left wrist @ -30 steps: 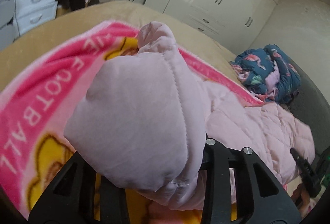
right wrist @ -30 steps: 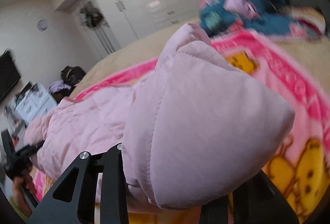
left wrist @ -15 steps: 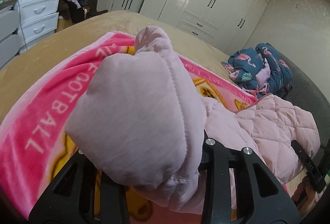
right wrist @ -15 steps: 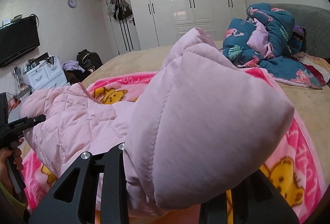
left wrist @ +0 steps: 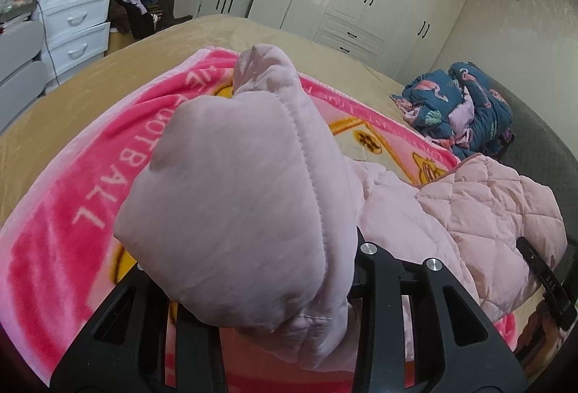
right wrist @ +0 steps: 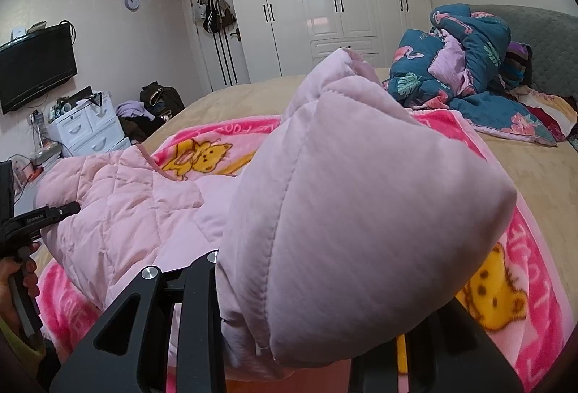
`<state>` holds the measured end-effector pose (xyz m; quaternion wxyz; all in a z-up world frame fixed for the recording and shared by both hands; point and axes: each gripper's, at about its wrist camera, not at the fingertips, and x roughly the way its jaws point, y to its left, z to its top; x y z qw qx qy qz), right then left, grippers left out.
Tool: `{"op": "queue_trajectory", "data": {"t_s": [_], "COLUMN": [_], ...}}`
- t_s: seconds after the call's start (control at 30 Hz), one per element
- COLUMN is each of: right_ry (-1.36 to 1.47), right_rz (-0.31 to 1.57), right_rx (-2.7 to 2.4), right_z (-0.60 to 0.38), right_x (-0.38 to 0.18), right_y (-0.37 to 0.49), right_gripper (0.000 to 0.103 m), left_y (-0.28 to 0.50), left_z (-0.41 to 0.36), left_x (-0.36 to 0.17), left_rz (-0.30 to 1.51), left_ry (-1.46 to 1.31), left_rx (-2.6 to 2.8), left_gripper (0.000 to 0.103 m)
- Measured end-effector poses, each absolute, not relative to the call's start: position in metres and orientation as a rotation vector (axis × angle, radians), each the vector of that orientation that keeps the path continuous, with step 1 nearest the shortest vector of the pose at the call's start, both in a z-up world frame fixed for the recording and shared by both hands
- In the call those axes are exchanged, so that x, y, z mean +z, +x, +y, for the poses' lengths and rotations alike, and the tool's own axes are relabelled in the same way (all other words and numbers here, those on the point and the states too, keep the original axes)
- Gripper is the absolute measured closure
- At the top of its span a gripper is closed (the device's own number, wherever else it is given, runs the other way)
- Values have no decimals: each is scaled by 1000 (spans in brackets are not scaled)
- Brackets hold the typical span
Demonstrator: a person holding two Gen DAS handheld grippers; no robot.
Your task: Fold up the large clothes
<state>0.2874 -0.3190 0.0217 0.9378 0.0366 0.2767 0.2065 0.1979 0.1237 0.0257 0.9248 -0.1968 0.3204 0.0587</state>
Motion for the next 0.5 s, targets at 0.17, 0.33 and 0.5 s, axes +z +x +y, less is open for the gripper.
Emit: {"op": "queue_trajectory", "data": {"t_s": [0.17, 0.33, 0.5], "right_ry": [87, 108, 139], "right_rz": [574, 585, 602], "right_rx": [418, 414, 404], "right_z": [-326, -336, -347], "right_x": [17, 9, -1], "right_y": [276, 264, 251], "right_gripper": [74, 74, 74], "left_y": [185, 174, 160], "left_z": [119, 116, 112], "left_x": [23, 19, 14], "left_rz": [663, 672, 680], "left_ry": [-384, -367, -347], "left_rx": [123, 123, 122], "left_gripper": [76, 76, 76]}}
